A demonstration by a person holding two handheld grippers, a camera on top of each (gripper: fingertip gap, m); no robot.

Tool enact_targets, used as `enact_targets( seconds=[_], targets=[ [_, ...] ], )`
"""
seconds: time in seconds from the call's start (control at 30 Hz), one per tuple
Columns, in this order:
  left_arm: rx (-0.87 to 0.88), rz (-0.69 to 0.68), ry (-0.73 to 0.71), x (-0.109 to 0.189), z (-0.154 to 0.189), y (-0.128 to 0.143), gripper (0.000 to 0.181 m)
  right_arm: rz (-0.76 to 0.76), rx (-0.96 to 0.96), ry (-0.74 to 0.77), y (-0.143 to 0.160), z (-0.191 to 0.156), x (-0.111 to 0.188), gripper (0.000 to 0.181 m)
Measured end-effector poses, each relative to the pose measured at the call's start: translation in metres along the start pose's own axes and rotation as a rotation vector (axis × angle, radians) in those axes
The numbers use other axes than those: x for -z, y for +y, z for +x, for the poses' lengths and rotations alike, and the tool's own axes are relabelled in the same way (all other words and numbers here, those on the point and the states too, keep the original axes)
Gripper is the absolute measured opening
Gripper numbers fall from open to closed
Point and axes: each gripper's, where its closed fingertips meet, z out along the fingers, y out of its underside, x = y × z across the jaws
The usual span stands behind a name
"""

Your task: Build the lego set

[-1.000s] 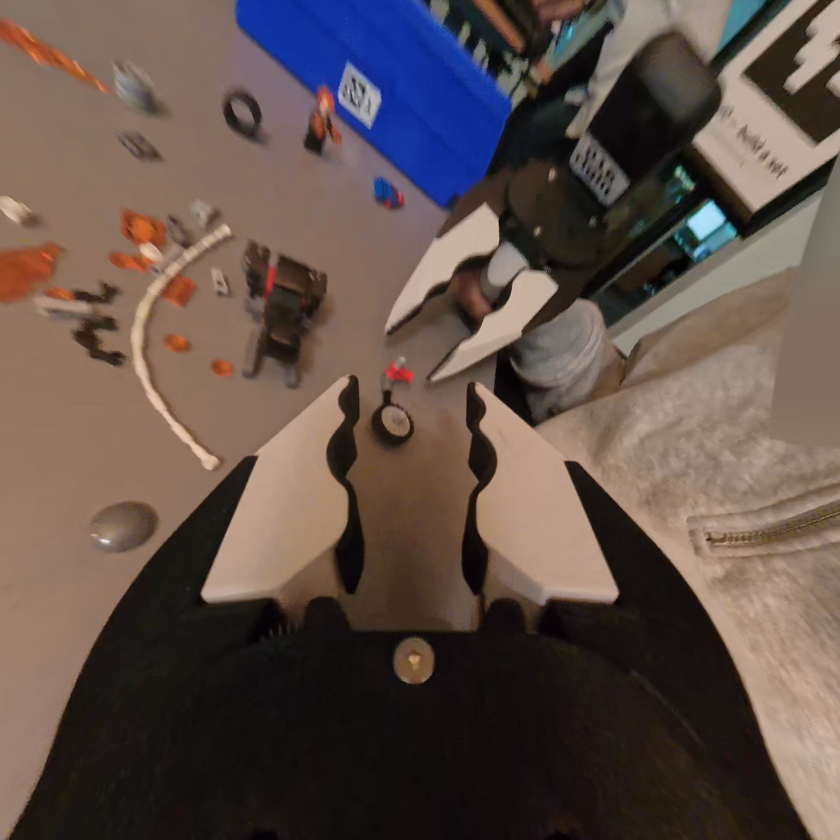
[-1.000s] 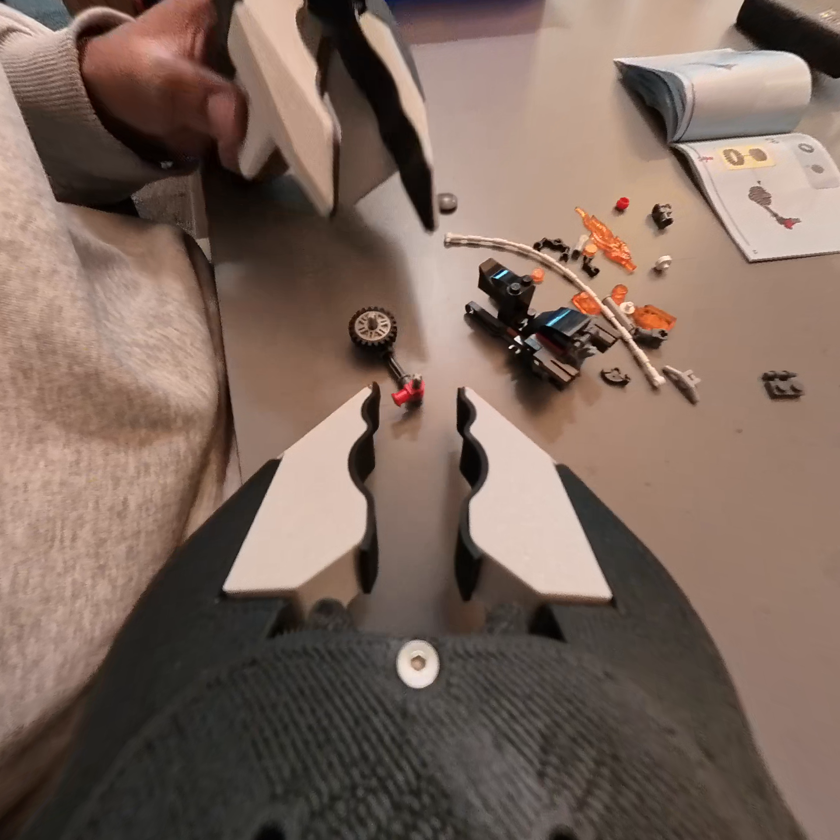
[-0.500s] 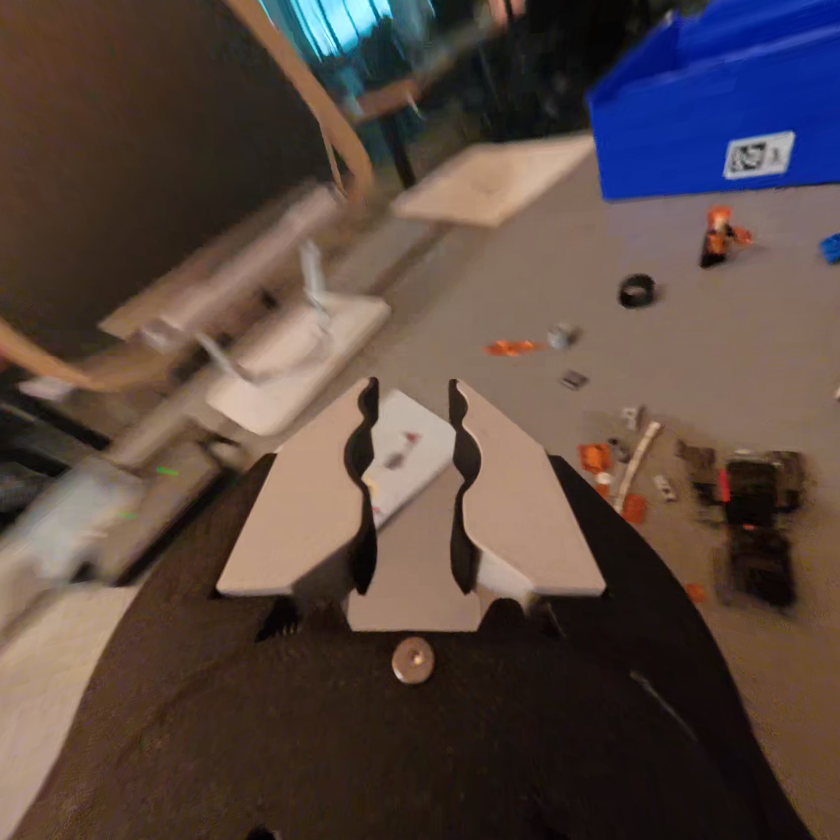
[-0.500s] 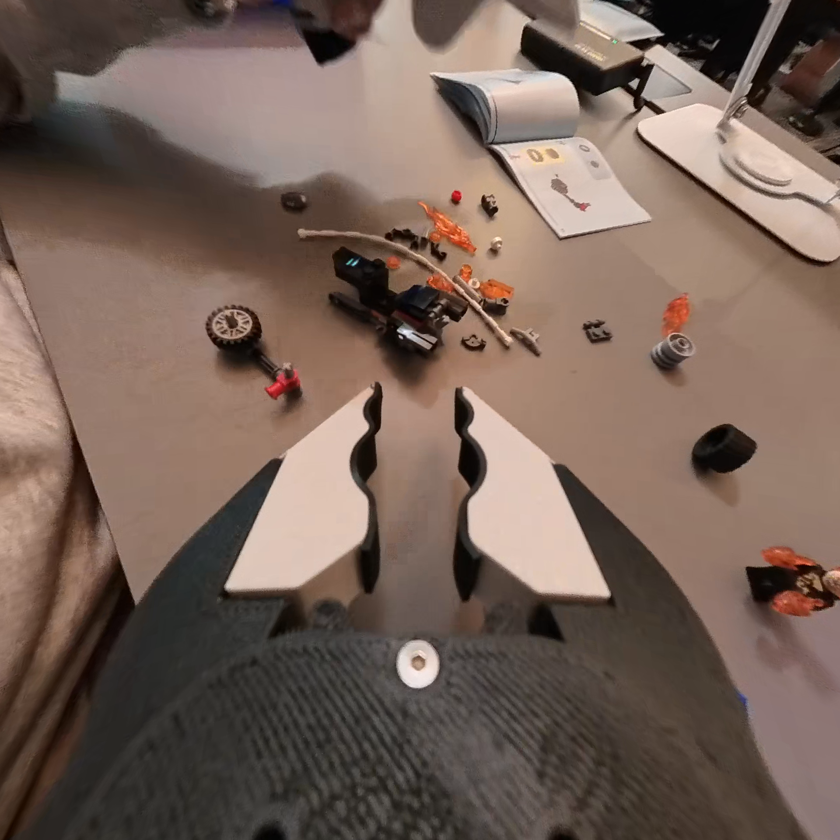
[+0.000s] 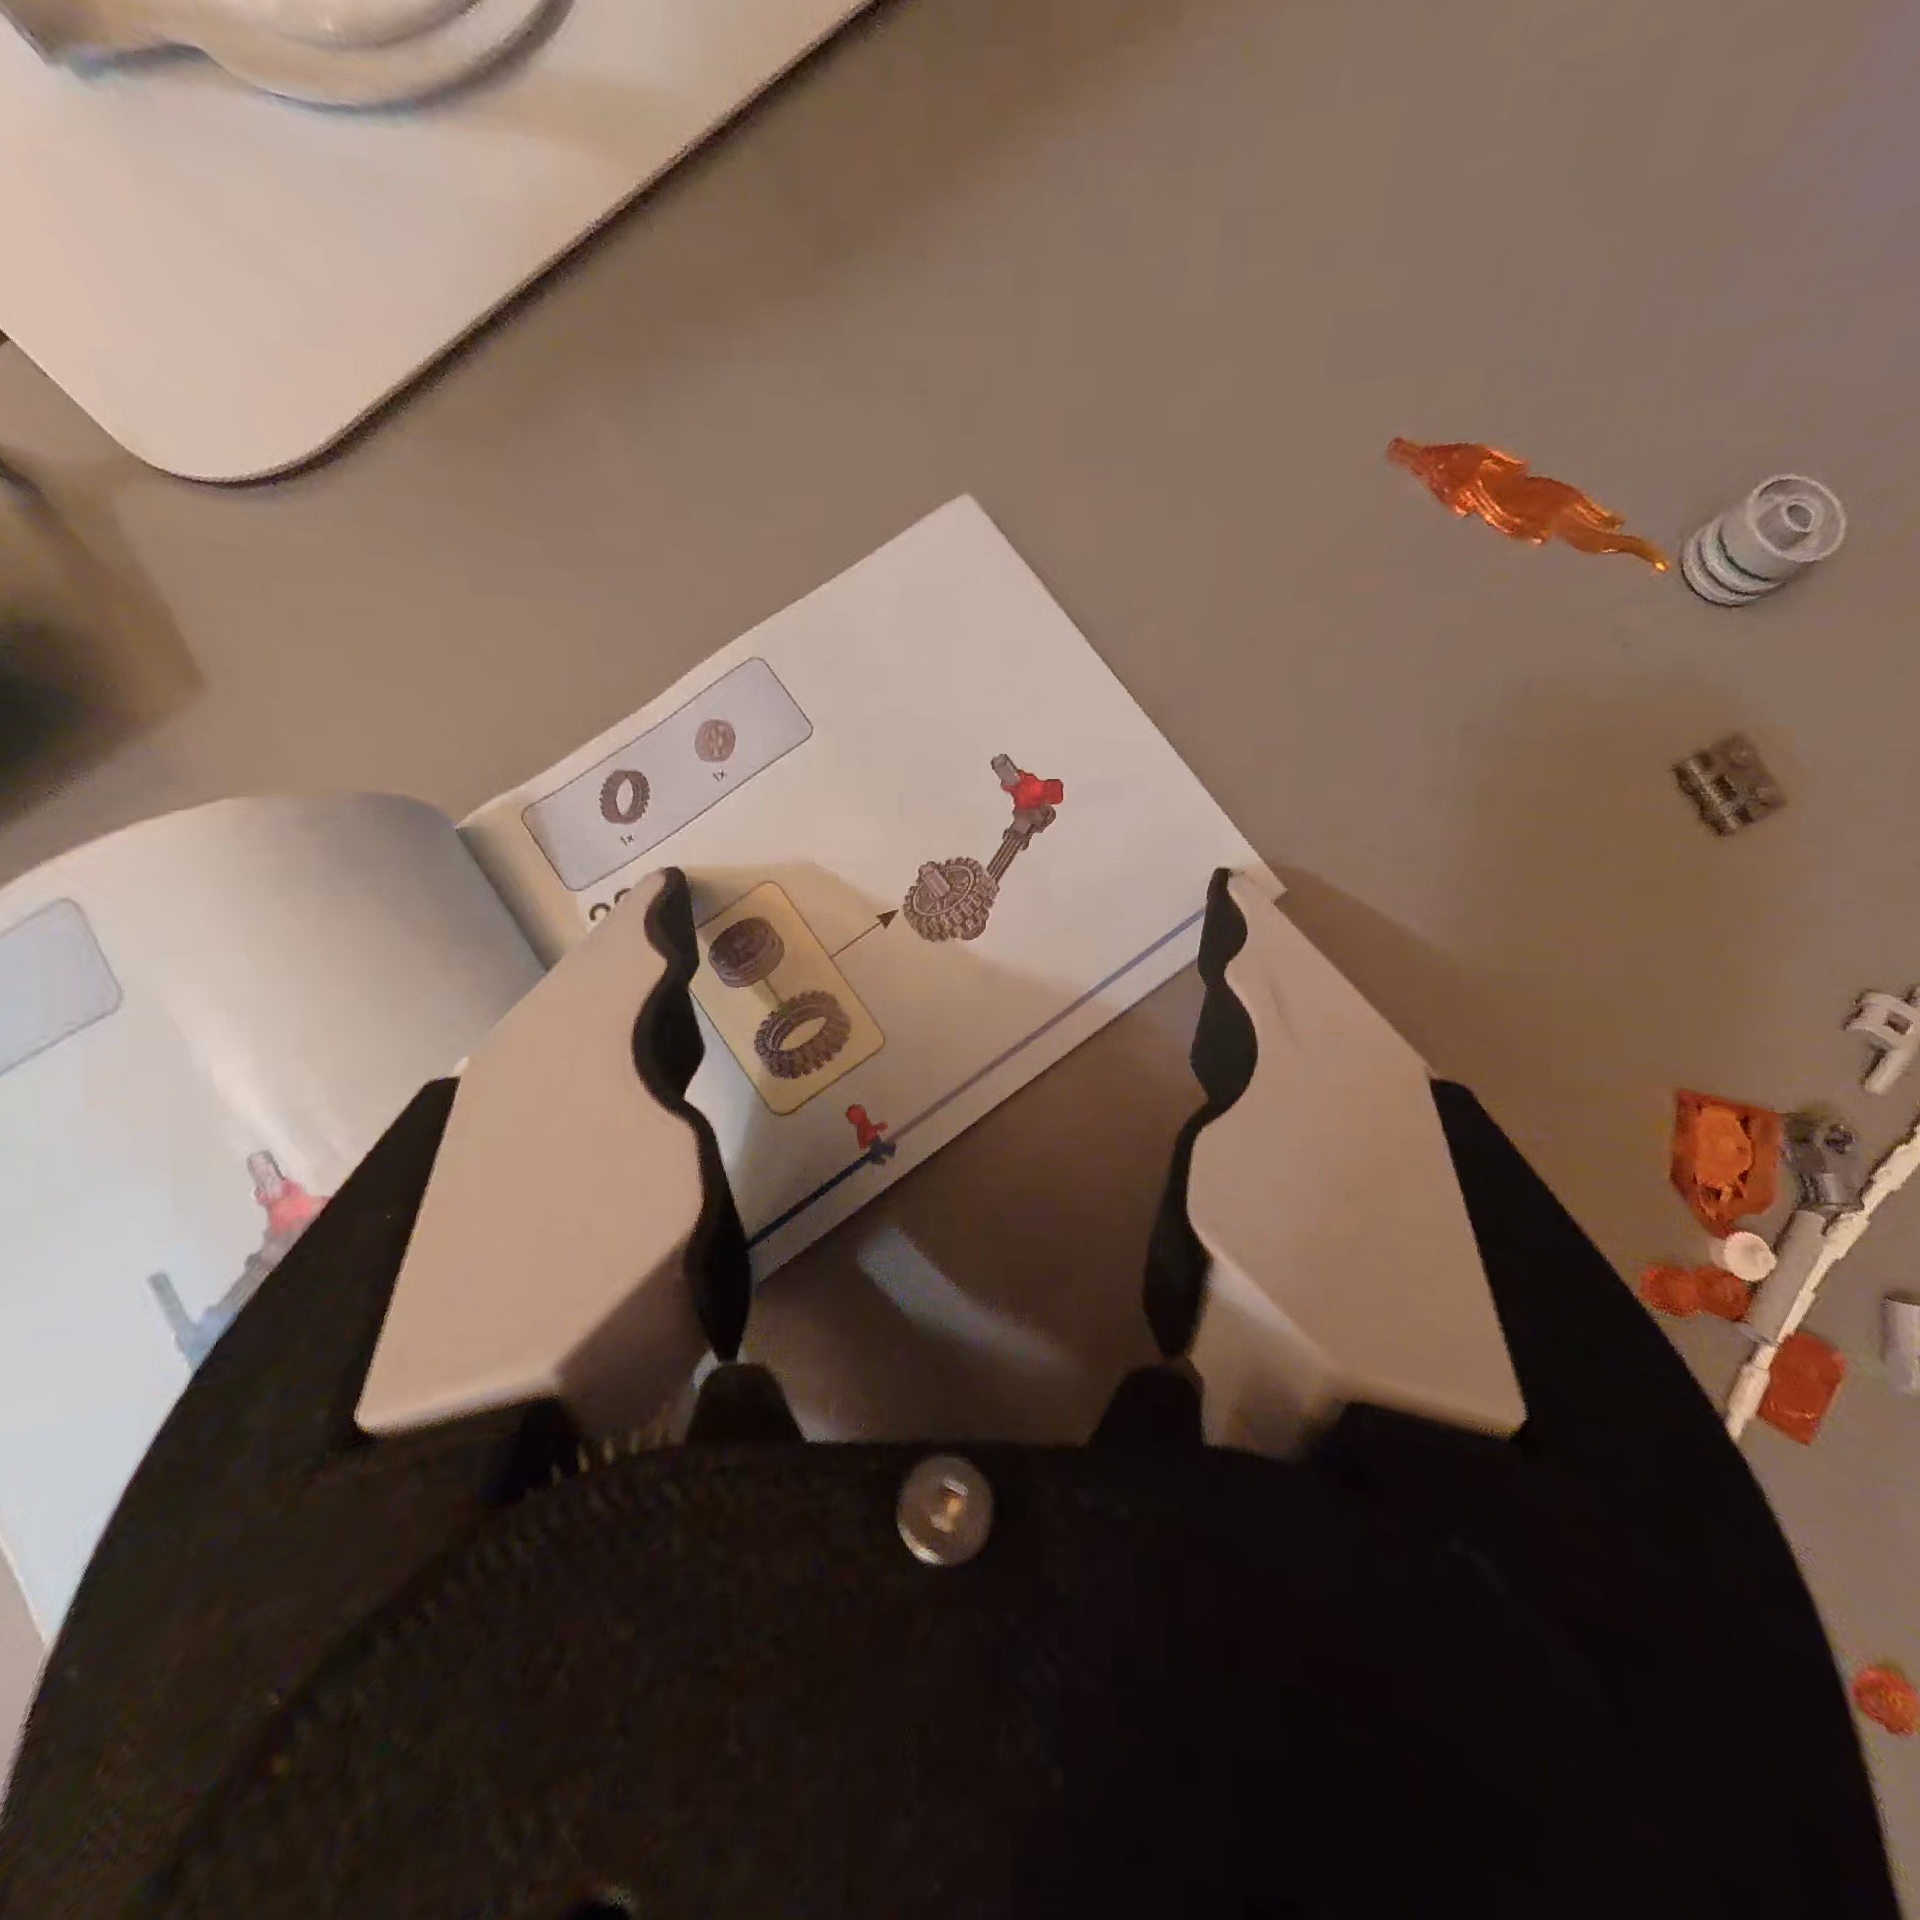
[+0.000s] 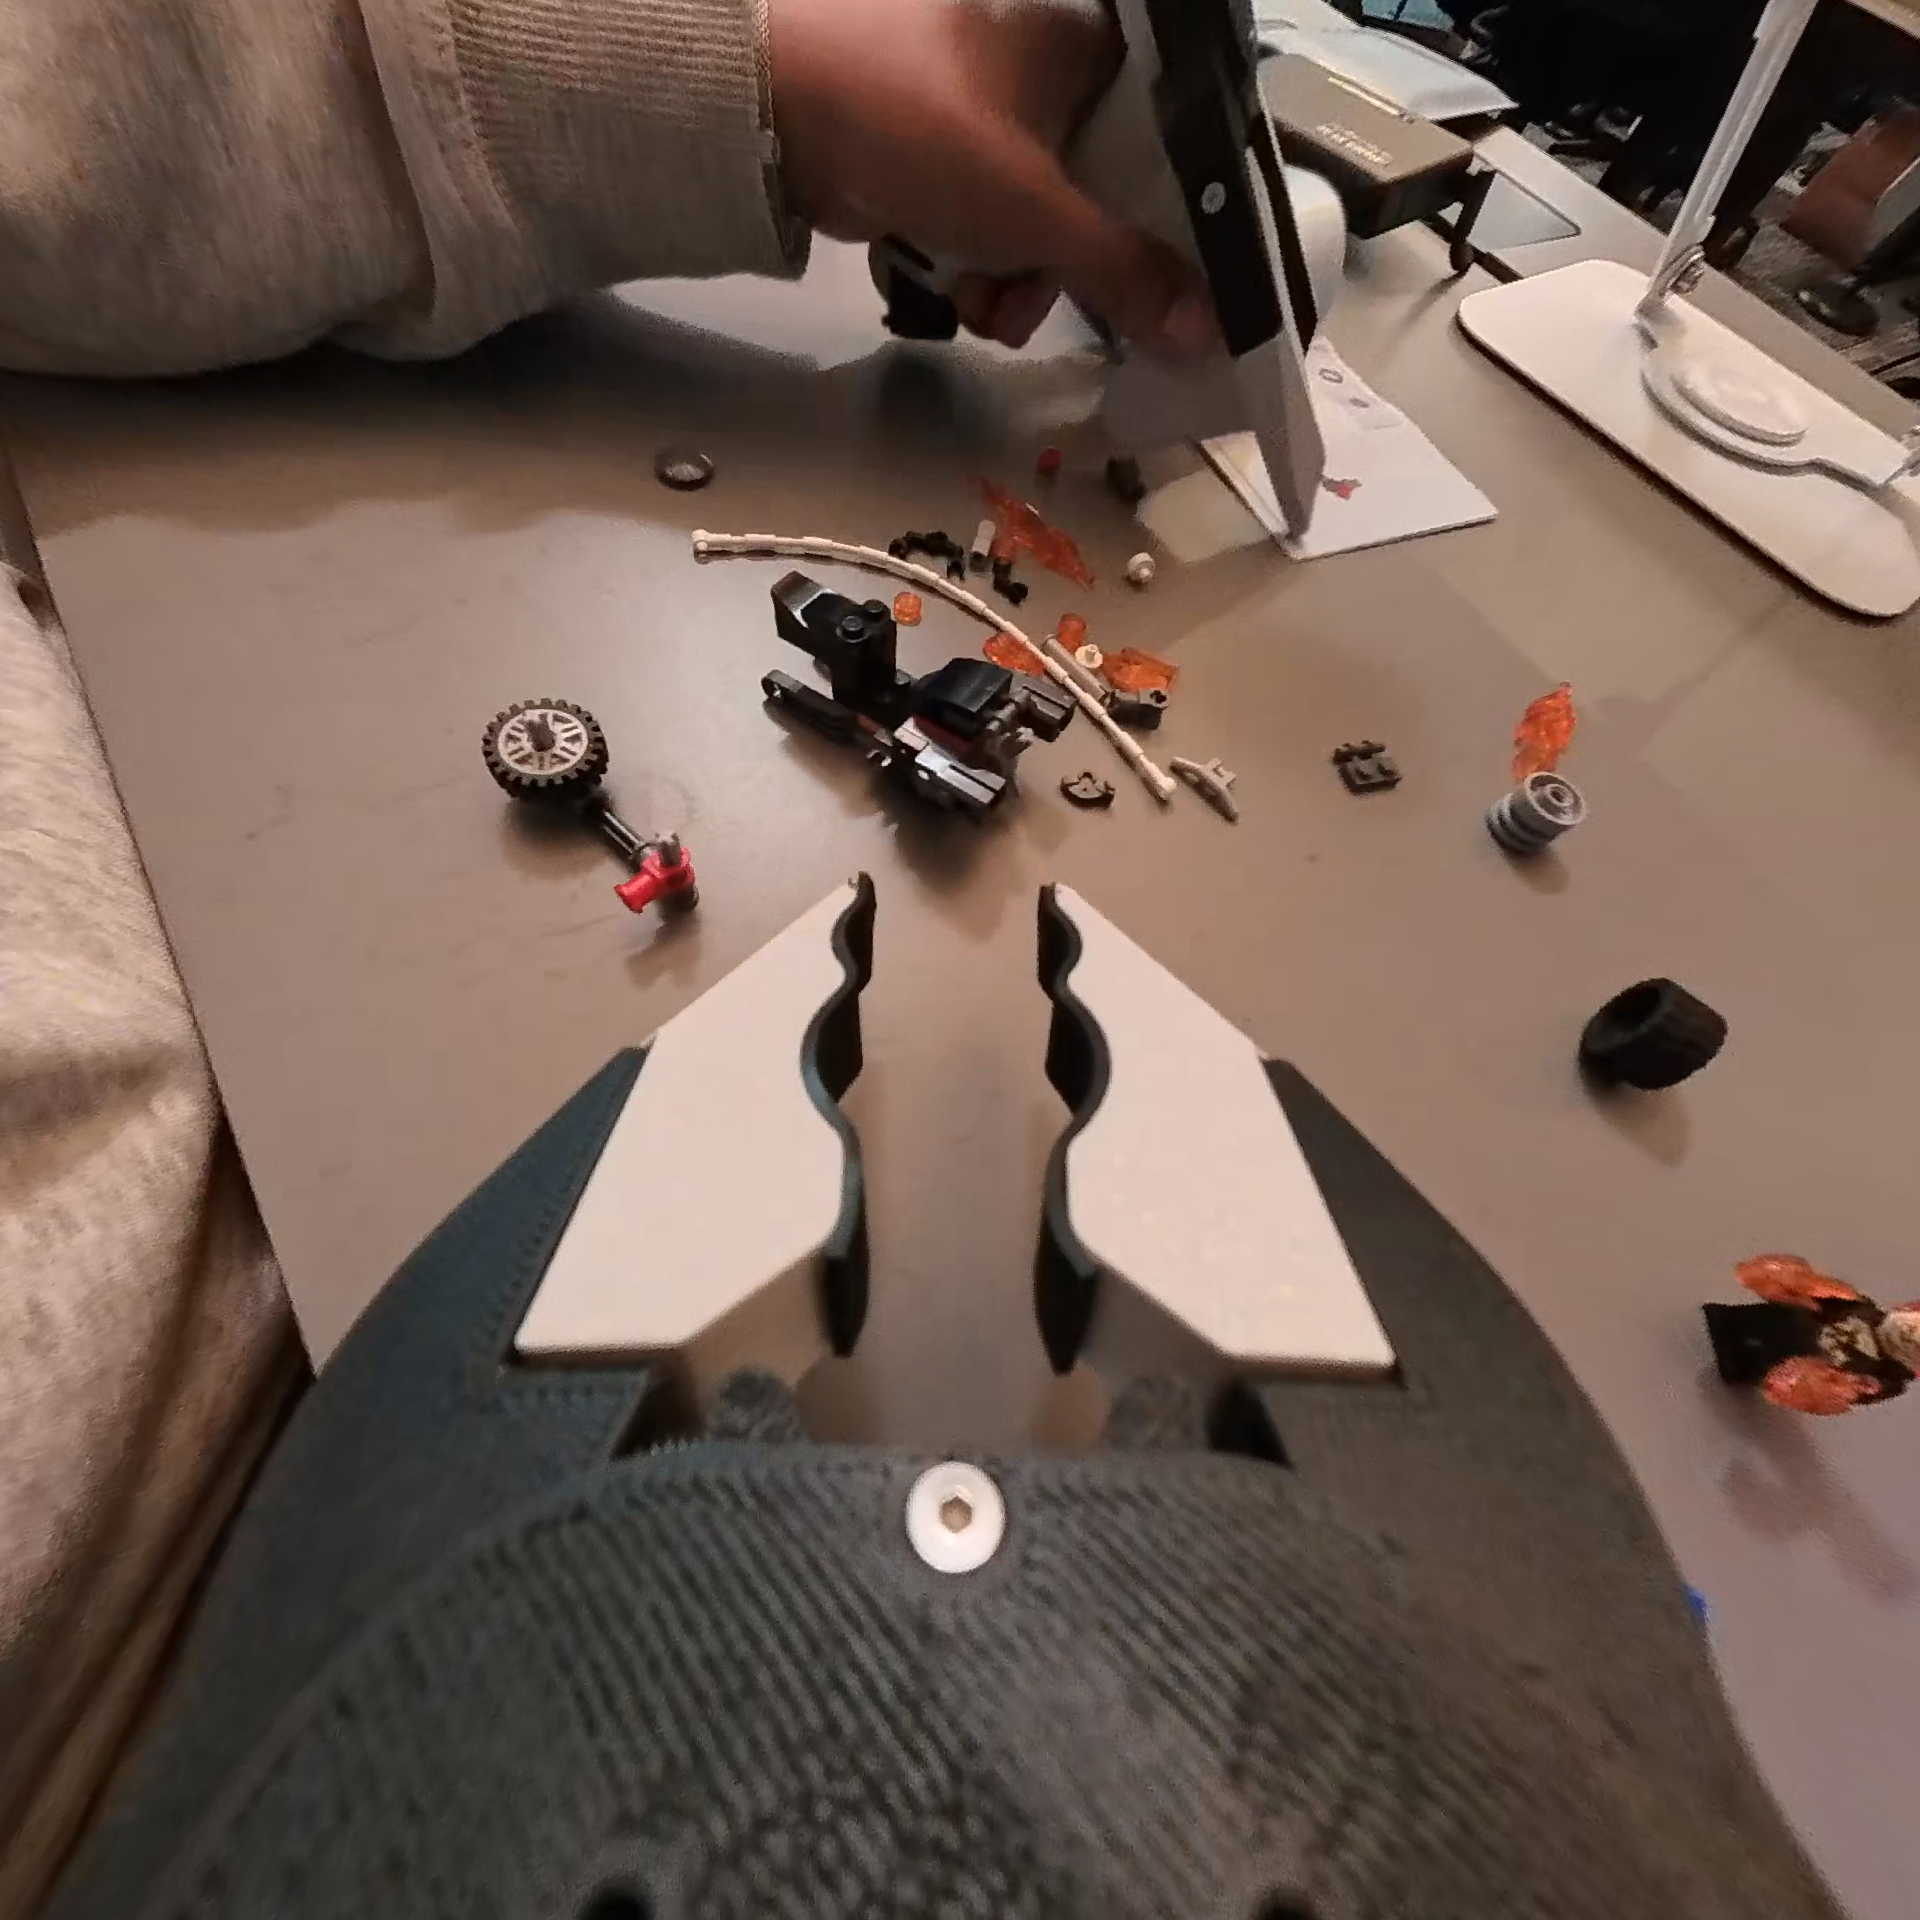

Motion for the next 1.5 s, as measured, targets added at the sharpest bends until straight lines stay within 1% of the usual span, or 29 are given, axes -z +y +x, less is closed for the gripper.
enact_targets(
  seconds=[0.37, 0.5, 0.57, 0.63, 0.67, 0.7, 0.73, 0.8, 0.87, 1.0, 1.13, 1.23, 1.3, 1.33, 1.4, 1.47, 1.5],
  targets=[
    [0.019, -0.061, -0.014, -0.001, -0.003, 0.002, 0.098, -0.036, 0.026, 0.013, 0.004, -0.001, -0.004, 0.028],
    [0.048, -0.083, -0.047, 0.0, -0.013, 0.0, 0.077, -0.047, 0.041, 0.022, 0.005, -0.001, -0.005, 0.028],
    [0.055, -0.079, -0.052, 0.001, -0.017, 0.0, 0.069, -0.05, 0.049, 0.028, 0.006, -0.001, -0.005, 0.027],
    [0.065, -0.063, -0.063, 0.001, -0.022, 0.0, 0.057, -0.052, 0.054, 0.032, 0.006, -0.001, -0.005, 0.027],
    [0.069, -0.054, -0.069, 0.001, -0.025, -0.001, 0.049, -0.054, 0.056, 0.035, 0.006, -0.001, -0.005, 0.027],
    [0.073, -0.047, -0.076, 0.001, -0.029, -0.001, 0.036, -0.056, 0.058, 0.037, 0.006, -0.001, -0.006, 0.027],
    [0.083, -0.046, -0.087, 0.001, -0.033, 0.0, 0.019, -0.058, 0.06, 0.039, 0.007, -0.001, -0.006, 0.027],
    [0.107, -0.044, -0.073, 0.001, -0.035, -0.001, 0.006, -0.062, 0.063, 0.044, 0.007, -0.001, -0.006, 0.027],
    [0.119, -0.041, -0.053, 0.001, -0.036, -0.001, 0.004, -0.064, 0.065, 0.048, 0.007, 0.0, -0.006, 0.027],
    [0.182, 0.008, 0.025, 0.003, -0.035, -0.003, 0.004, -0.068, 0.06, 0.048, 0.008, 0.0, -0.007, 0.027],
    [0.291, 0.148, 0.111, 0.019, -0.037, -0.021, 0.003, -0.066, 0.055, 0.047, 0.008, 0.001, -0.006, 0.026],
    [0.389, 0.203, 0.175, 0.028, -0.043, -0.025, 0.002, -0.002, 0.077, 0.071, -0.003, 0.007, -0.004, 0.021],
    [0.473, 0.237, 0.244, 0.03, -0.044, -0.026, 0.002, 0.074, 0.094, 0.119, -0.016, 0.022, -0.001, 0.02],
    [0.515, 0.251, 0.285, 0.03, -0.044, -0.026, 0.002, 0.103, 0.088, 0.148, -0.024, 0.033, 0.0, 0.024],
    [0.59, 0.28, 0.36, 0.032, -0.045, -0.027, 0.002, 0.146, 0.05, 0.191, -0.042, 0.056, -0.001, 0.047],
    [0.636, 0.31, 0.406, 0.036, -0.048, -0.028, 0.002, 0.164, -0.021, 0.208, -0.062, 0.079, -0.015, 0.075],
    [0.644, 0.328, 0.422, 0.038, -0.048, -0.029, 0.002, 0.154, -0.073, 0.194, -0.071, 0.088, -0.027, 0.084]
  ],
)
